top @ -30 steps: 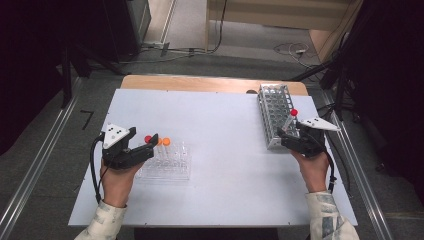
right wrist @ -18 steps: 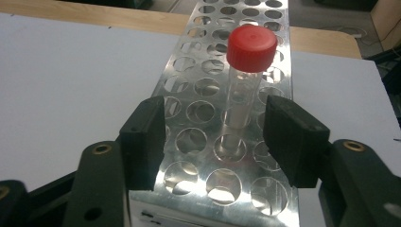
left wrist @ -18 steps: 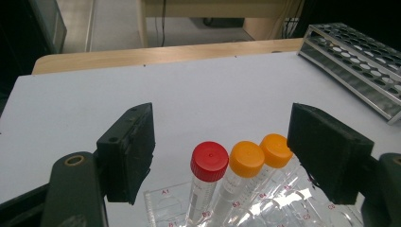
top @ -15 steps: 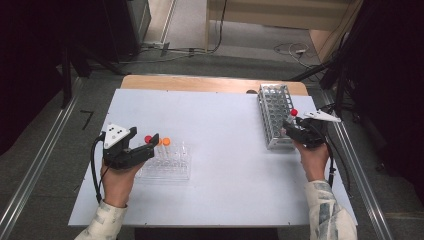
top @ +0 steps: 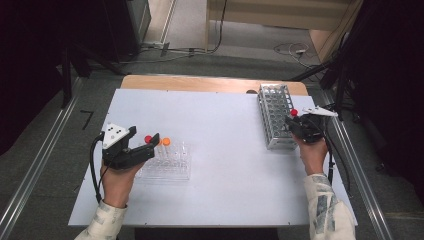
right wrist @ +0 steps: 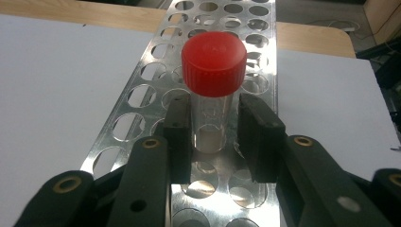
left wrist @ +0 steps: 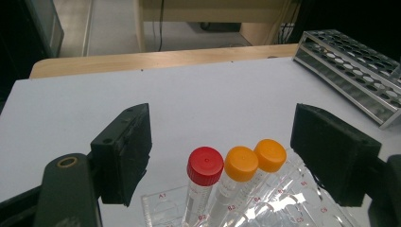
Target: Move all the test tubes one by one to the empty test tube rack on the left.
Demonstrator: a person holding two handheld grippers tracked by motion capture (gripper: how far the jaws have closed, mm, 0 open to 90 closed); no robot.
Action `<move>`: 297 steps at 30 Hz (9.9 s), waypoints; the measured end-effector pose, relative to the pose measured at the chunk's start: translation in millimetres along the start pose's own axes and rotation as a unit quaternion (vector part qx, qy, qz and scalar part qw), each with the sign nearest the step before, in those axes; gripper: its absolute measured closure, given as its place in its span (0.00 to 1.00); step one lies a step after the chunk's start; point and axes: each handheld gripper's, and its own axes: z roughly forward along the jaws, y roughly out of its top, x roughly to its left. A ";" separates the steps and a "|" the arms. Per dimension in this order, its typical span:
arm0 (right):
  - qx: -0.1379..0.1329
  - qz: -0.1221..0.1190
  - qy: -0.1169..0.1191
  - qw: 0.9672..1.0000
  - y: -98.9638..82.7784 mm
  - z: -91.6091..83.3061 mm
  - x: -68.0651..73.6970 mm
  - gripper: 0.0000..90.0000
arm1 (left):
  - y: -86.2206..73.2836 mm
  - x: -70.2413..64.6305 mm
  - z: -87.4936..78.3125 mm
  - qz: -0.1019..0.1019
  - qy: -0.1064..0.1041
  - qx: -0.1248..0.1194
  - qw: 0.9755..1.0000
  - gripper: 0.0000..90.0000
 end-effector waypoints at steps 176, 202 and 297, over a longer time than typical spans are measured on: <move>0.044 -0.190 0.271 0.943 -37.6 -72.5 188.1 0.32 | 16.0 35.8 -15.3 0.004 -0.009 -0.009 1.000 0.78; 0.043 -0.191 0.268 0.943 -38.2 -72.3 187.2 0.32 | -0.2 28.2 -4.1 0.005 0.001 0.024 1.000 0.71; 0.004 -0.059 0.130 0.990 -72.1 -117.7 32.3 0.24 | -42.5 60.7 -54.8 -0.043 0.070 0.005 0.997 0.16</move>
